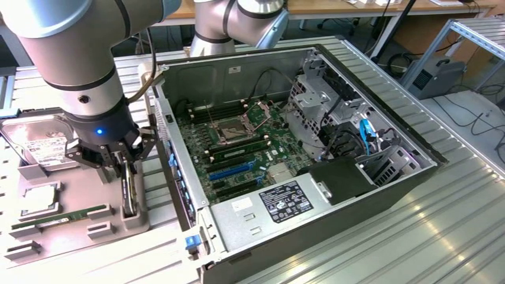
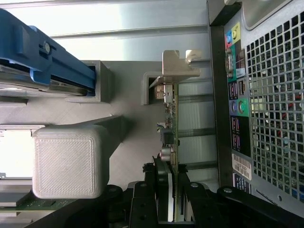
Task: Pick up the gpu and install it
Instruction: 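Pick up the gpu and move the gpu toward the slot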
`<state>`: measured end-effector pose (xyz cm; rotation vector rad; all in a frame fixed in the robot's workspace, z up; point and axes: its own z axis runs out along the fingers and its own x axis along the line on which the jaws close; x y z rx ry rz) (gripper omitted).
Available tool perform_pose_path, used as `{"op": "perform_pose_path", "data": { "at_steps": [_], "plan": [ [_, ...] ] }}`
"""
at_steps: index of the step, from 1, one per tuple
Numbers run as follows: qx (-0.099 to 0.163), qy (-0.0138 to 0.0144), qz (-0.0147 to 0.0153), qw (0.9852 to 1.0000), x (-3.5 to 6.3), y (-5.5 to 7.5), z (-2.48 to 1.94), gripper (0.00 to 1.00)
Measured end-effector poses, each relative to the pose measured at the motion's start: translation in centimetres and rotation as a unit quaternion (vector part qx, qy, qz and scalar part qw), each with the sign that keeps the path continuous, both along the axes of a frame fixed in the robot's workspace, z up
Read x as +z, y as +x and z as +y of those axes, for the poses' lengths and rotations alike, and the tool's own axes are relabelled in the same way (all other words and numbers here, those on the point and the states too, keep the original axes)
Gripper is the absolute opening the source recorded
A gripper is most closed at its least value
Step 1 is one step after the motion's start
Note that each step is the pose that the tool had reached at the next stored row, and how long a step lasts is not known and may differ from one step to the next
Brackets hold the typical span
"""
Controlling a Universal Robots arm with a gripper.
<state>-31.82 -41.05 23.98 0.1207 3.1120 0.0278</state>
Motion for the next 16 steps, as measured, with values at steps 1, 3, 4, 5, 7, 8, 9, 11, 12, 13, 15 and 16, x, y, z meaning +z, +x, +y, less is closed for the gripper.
{"op": "perform_pose_path", "data": {
  "at_steps": [1, 3, 4, 5, 7, 8, 9, 11, 12, 13, 15, 16],
  "plan": [
    [0.000, 0.0000, 0.0000, 1.0000, 0.00, 0.00, 0.00, 0.29],
    [0.000, 0.0000, 0.0000, 1.0000, 0.00, 0.00, 0.00, 0.29],
    [0.000, 0.0000, 0.0000, 1.0000, 0.00, 0.00, 0.00, 0.29],
    [0.000, 0.0000, 0.0000, 1.0000, 0.00, 0.00, 0.00, 0.29],
    [0.000, 0.0000, 0.0000, 1.0000, 0.00, 0.00, 0.00, 0.29],
    [0.000, 0.0000, 0.0000, 1.0000, 0.00, 0.00, 0.00, 0.29],
    [0.000, 0.0000, 0.0000, 1.0000, 0.00, 0.00, 0.00, 0.29],
    [0.000, 0.0000, 0.0000, 1.0000, 0.00, 0.00, 0.00, 0.29],
    [0.000, 0.0000, -0.0001, 1.0000, 0.00, 0.00, 0.00, 0.29],
    [0.000, 0.0001, -0.0002, 1.0000, 0.01, 0.00, 0.00, 0.29],
    [0.000, 0.0000, -0.0001, 1.0000, 0.09, 0.00, 0.00, 0.29],
    [0.000, 0.0000, 0.0000, 1.0000, 0.14, 0.00, 0.00, 0.29]
  ]
}}
